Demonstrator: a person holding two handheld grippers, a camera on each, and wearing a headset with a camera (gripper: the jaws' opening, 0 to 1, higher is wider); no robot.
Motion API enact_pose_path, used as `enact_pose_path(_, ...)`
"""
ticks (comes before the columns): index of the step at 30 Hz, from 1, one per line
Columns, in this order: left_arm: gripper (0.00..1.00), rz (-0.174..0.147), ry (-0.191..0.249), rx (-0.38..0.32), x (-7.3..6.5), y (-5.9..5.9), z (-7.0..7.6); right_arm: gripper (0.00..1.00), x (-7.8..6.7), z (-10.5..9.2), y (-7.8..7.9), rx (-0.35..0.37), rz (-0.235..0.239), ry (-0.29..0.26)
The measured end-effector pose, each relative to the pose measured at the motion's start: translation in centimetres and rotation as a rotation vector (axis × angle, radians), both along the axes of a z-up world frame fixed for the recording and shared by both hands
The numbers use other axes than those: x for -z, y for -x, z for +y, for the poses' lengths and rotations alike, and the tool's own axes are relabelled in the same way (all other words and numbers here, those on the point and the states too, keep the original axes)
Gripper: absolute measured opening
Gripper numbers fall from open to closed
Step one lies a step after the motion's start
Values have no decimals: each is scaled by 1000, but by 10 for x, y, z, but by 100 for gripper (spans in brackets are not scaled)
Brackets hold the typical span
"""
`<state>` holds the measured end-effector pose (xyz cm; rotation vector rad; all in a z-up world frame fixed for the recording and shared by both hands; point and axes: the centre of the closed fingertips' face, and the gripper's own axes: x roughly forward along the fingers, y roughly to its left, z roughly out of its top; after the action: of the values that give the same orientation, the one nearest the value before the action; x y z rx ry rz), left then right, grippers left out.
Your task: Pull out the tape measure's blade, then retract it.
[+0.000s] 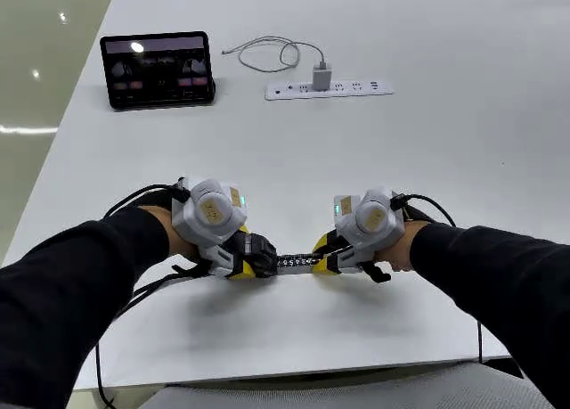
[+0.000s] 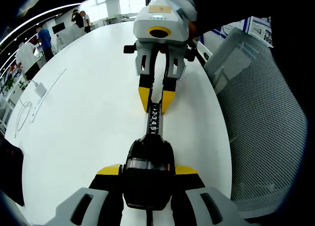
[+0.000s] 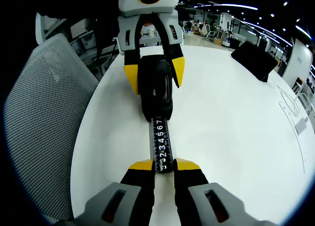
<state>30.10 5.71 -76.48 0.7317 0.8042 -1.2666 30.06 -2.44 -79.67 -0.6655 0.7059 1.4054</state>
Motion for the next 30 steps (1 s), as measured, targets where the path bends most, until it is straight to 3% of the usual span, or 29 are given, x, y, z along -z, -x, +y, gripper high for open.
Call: enact_pose_path(30,33,1,-1,-5,0,0,-1,9,-1,-20,-1,10,9,11)
